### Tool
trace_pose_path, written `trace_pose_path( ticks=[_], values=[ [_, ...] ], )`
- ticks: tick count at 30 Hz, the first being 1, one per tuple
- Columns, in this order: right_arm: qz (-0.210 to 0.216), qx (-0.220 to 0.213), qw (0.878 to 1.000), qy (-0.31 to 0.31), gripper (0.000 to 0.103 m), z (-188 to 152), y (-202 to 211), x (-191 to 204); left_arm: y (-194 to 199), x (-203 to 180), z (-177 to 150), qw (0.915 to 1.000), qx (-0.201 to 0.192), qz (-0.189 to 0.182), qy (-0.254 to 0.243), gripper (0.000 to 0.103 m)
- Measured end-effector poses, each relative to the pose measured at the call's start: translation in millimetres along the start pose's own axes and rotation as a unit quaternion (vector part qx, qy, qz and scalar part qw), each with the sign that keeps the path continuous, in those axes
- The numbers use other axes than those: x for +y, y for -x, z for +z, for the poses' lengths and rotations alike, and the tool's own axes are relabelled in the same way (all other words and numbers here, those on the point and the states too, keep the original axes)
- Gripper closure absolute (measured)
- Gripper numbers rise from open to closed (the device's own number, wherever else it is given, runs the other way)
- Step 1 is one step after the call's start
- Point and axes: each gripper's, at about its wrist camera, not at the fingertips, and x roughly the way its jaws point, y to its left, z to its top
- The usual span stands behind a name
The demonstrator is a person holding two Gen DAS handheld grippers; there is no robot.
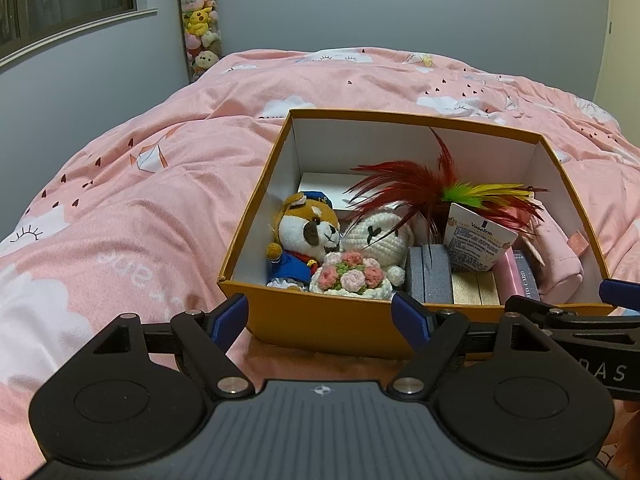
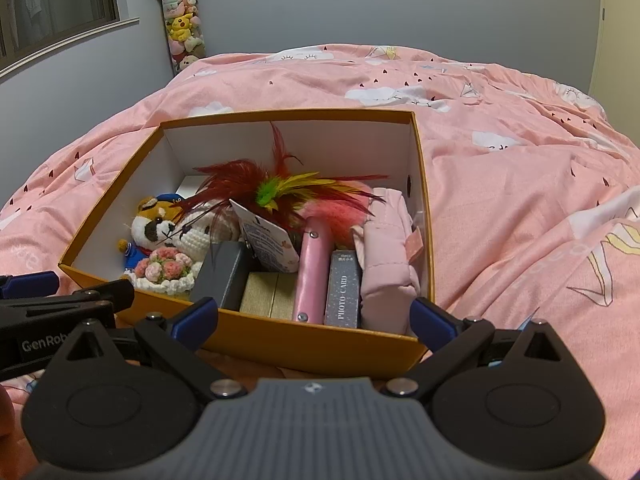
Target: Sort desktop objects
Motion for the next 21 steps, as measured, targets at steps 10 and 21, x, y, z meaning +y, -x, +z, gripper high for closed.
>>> trace_pose_path(
  ticks=[10,21],
  values=[
    [-0.004,0.001,1.000,0.003,0.001,0.0,0.3,0.9,-0.5,2.1,-0.1,0.9999,0.002,-0.006,0.008,0.010],
    [-0.015,0.002,1.000,0.014,0.001,-0.4,0.1,4.0,-1.2,4.9,-1.7,0.9998,0.003,-0.010,0.018,0.008]
  ],
)
